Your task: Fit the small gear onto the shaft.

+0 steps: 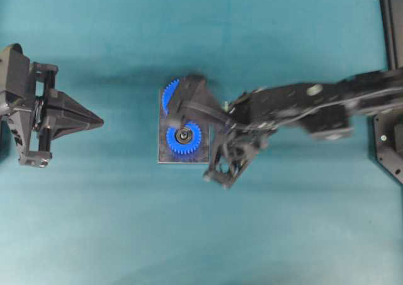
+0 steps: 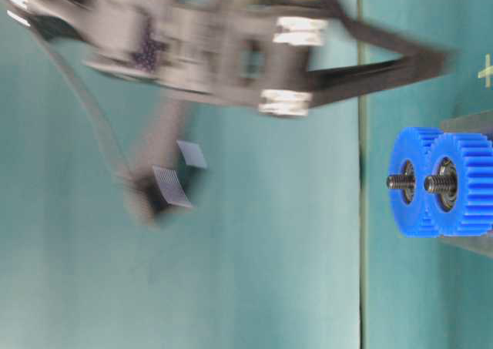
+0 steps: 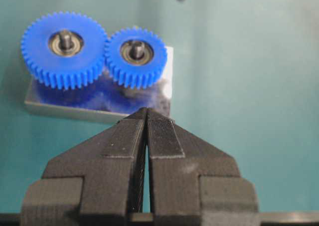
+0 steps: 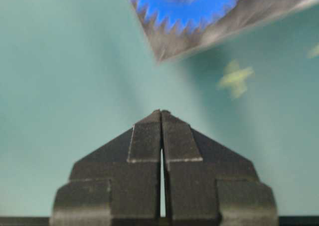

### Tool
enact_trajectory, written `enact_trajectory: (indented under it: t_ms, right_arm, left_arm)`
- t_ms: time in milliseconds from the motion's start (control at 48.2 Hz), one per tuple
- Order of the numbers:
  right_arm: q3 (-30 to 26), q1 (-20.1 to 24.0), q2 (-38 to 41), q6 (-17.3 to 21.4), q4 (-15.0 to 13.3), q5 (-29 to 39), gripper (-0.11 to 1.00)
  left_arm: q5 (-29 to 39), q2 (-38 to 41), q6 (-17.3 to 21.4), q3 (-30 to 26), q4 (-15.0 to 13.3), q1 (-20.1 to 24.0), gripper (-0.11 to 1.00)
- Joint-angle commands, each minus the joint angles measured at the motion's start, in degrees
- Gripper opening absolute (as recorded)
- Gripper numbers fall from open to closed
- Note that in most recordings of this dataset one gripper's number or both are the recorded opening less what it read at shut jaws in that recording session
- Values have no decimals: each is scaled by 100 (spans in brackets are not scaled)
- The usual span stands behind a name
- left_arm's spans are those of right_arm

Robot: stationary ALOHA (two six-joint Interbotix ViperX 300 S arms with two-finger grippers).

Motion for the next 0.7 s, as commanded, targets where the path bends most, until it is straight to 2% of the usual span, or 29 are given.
enact_trajectory:
  t_ms: [0,166,539,684]
  right_arm:
    - [123,-79,-492,35,-325,-360,-1]
    - [747,-176,-1072,18,-721,-1063,-1]
    - [2048,-264,-2057,18,-853,-2654,-1]
    - [2637,-272,-2408,-202,-1011,-3287,-1]
  left_arm:
    - [-53,-9,0,-167,9,0,0]
    - [-62,-18,97,-158,18,0,0]
    - [-53,-35,299,-123,9,0,0]
    - [-62,-35,334,-149,18,0,0]
